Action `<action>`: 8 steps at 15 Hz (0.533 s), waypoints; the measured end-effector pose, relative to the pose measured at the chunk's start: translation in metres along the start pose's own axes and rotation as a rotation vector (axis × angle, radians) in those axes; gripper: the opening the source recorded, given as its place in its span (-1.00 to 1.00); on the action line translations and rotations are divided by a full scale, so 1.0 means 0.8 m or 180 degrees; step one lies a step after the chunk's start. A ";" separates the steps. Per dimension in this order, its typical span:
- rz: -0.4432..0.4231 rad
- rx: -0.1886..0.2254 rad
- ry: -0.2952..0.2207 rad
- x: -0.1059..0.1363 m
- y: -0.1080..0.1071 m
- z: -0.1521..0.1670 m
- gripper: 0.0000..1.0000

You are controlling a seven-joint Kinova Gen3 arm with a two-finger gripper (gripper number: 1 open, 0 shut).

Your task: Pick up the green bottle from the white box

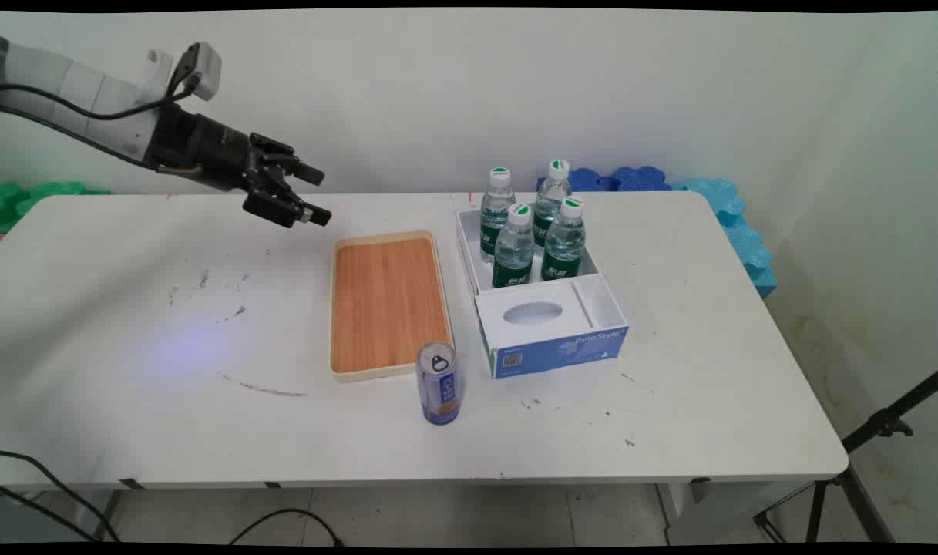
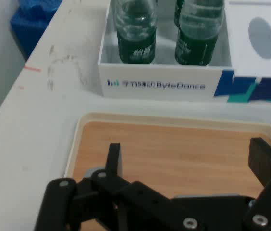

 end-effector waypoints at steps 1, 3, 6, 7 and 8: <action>-0.0012 0.0007 0.0020 0.002 0.003 0.003 1.00; -0.0066 0.0031 0.0069 0.014 0.014 0.019 1.00; -0.0120 0.0035 0.0113 0.041 0.035 0.058 1.00; -0.0118 0.0023 0.0112 0.050 0.042 0.072 1.00; -0.0112 0.0010 0.0105 0.060 0.050 0.089 1.00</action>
